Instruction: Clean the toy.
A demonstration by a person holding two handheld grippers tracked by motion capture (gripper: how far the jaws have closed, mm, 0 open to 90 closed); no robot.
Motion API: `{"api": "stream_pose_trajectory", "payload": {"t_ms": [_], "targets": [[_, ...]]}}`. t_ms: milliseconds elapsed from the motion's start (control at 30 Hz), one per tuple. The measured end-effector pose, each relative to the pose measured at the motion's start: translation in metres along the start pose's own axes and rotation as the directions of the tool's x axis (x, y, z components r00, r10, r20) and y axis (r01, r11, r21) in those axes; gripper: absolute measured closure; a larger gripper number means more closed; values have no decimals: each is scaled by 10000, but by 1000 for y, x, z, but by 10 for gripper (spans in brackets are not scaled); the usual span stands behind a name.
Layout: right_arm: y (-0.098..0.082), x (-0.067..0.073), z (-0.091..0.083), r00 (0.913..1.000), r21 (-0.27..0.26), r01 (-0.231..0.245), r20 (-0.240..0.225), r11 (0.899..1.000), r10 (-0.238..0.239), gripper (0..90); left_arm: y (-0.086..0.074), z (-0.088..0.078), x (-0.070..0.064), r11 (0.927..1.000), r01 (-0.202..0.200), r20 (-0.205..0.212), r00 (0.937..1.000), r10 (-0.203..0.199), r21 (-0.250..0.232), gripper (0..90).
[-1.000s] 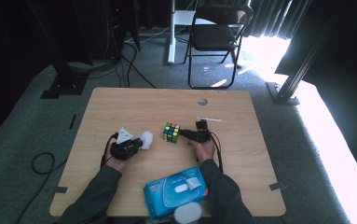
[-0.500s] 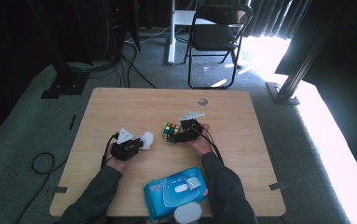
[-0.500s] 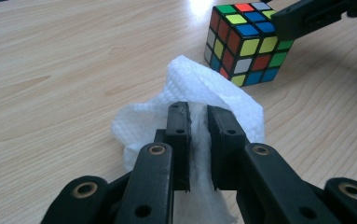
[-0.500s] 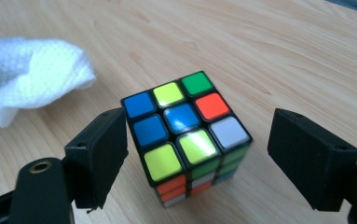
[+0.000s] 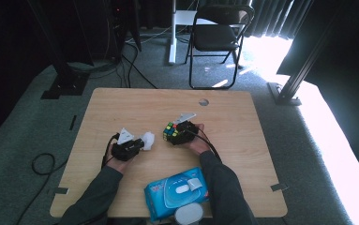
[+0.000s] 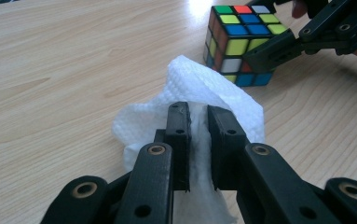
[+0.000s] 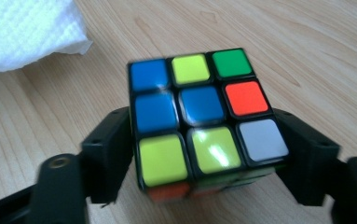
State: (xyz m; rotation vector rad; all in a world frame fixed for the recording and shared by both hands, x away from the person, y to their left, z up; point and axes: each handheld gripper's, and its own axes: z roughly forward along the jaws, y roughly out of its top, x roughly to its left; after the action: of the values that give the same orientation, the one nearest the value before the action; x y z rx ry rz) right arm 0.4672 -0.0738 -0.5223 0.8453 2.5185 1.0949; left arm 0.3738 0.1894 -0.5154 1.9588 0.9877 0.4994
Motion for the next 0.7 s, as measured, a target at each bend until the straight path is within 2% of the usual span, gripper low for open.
{"api": "stream_pose_trajectory", "payload": {"t_ms": [233, 300, 500, 700], "targets": [[-4, 2, -2, 10000, -52, -36, 41, 10000, 36, 339, 1, -1, 0, 10000, 2, 5, 10000, -2, -11, 799], [-5, 2, -3, 9999, -84, 87, 107, 9999, -86, 339, 1, -1, 0, 10000, -5, 14, 10000, 5, -34, 800], [-3, 4, -12, 9999, -400, 16, -132, 9992, -21, 340, 4, -2, -1, 10000, -63, 39, 10000, 64, -25, 814], [-1, 9, -19, 9990, -551, 343, -271, 9979, -359, 340, 12, -3, -2, 9997, -242, 68, 9997, 243, -88, 825]]}}
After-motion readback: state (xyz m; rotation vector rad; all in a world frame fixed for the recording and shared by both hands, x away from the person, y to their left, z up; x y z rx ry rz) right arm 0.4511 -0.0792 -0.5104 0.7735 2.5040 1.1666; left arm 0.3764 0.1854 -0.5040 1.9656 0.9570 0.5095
